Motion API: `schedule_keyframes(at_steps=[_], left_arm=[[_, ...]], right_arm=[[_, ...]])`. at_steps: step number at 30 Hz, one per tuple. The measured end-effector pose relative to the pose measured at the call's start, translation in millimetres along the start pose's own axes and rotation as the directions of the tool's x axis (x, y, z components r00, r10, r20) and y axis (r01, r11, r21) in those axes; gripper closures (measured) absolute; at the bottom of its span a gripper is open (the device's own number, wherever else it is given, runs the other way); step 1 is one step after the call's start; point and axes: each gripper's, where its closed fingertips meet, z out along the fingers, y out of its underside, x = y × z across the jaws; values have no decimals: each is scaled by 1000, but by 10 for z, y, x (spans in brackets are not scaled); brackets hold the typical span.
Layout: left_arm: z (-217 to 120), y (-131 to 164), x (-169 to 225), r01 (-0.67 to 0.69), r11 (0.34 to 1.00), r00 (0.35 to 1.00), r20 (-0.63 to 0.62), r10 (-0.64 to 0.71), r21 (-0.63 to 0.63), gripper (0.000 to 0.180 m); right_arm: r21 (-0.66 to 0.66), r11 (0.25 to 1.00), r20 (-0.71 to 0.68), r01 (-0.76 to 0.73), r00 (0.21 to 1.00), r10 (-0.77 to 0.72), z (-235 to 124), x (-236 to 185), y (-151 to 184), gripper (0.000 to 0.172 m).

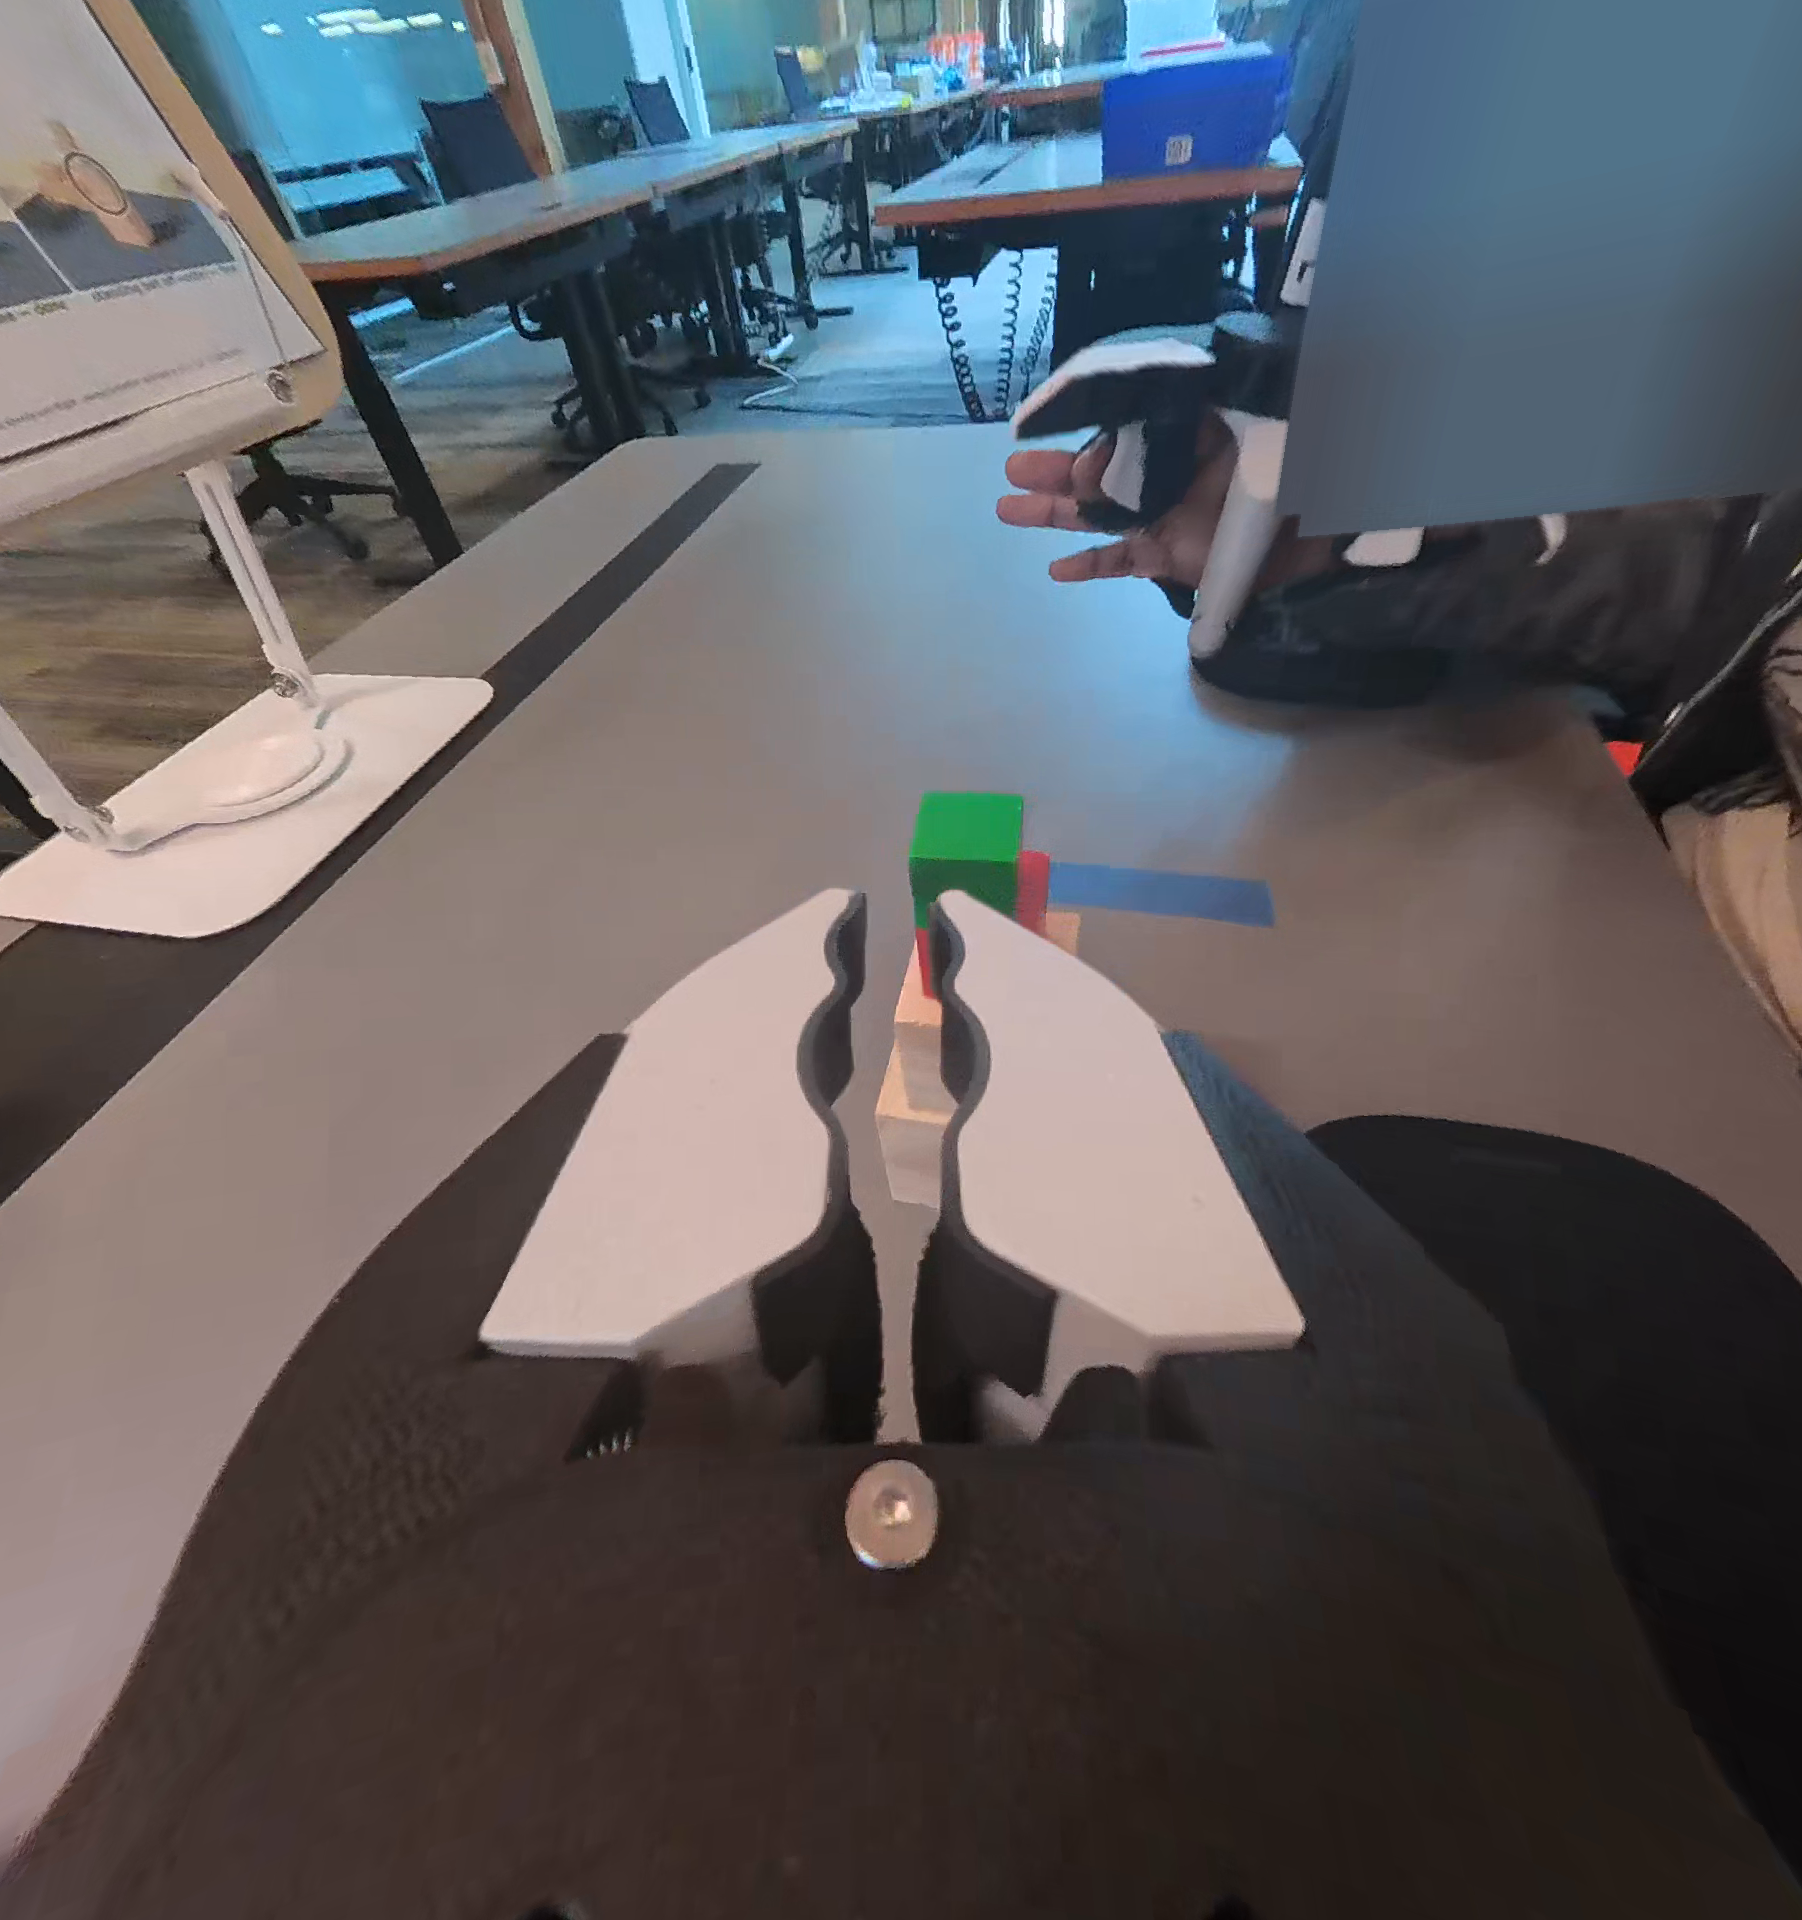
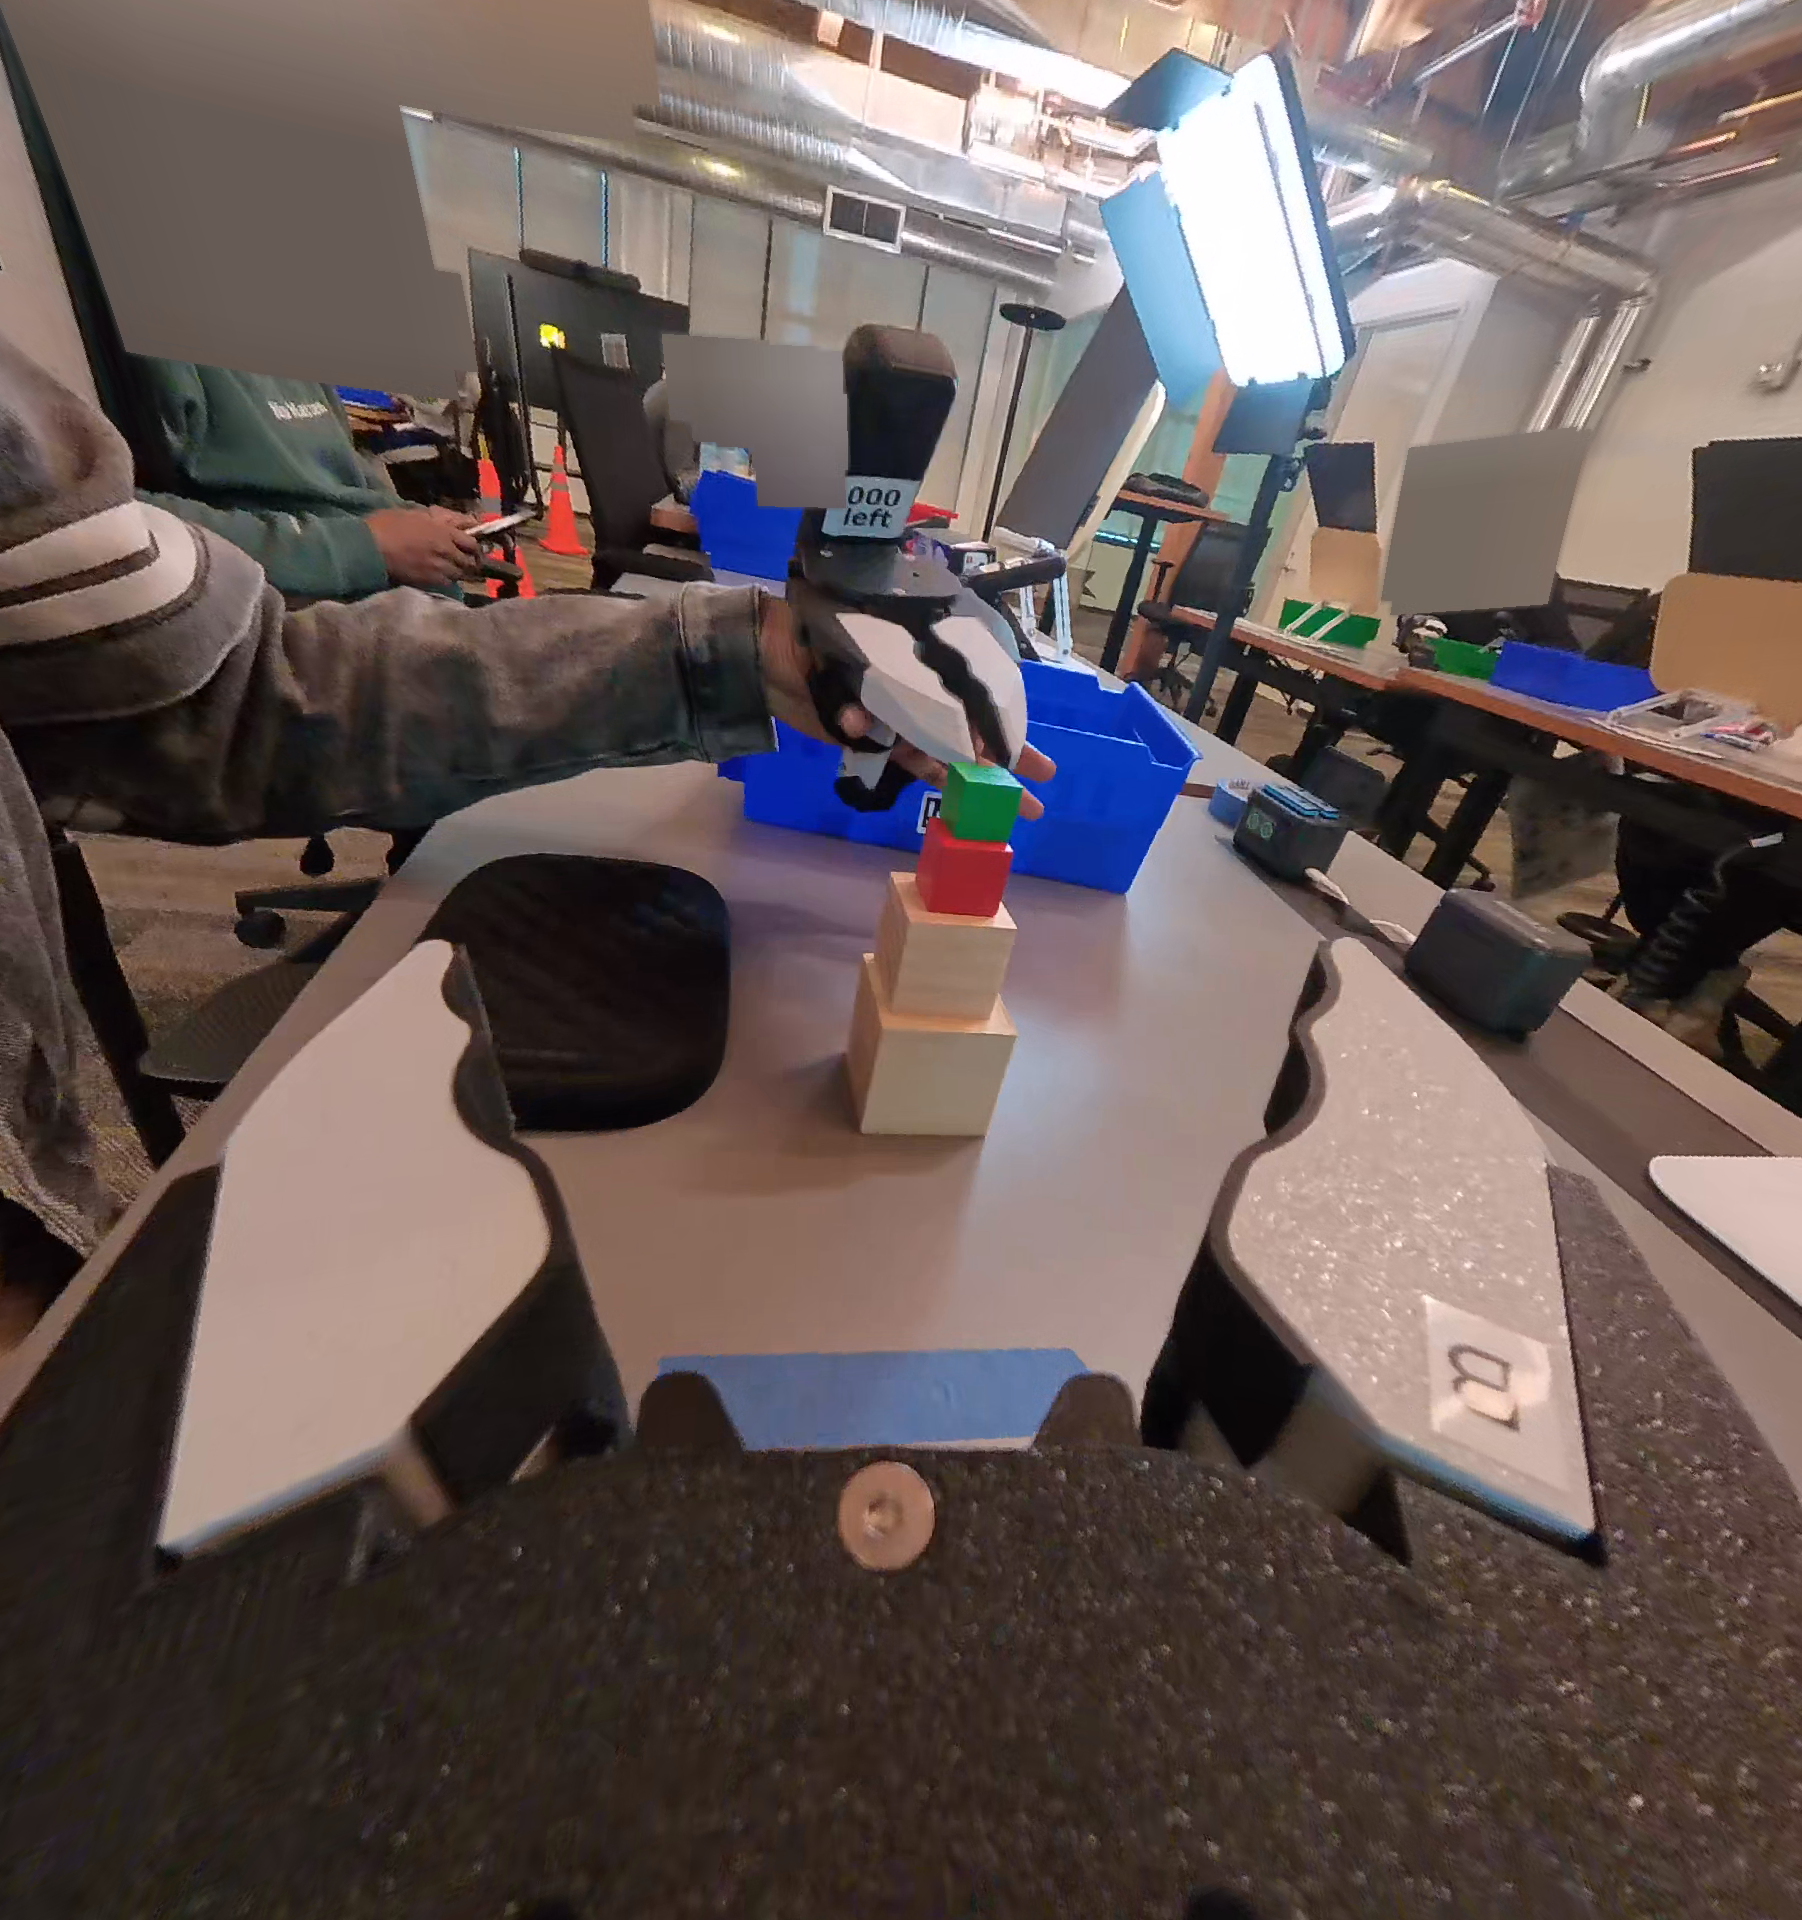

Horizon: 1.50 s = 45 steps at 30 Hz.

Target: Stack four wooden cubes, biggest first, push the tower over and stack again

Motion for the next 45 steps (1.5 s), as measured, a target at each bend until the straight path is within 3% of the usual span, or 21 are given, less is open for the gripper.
schedule_keyframes(at_steps=[18,21,24,29,45], left_arm=[[73,103,29,-22,997,999,-37,19,-69,164],[-27,263,79,-8,967,998,-69,-10,-256,178],[-122,454,115,-39,881,995,-97,-8,-471,180],[-104,644,191,-117,773,980,-200,-13,-624,180],[155,622,231,-161,777,968,-251,4,-609,180]], right_arm=[[-11,1000,-12,-23,1000,22,-18,49,29,31],[-137,990,-27,-33,999,30,-42,93,203,28],[-254,966,-7,-50,999,50,-62,67,402,25],[-207,977,2,-44,999,46,-49,51,340,25],[-167,984,0,-60,998,61,-73,56,256,25]])
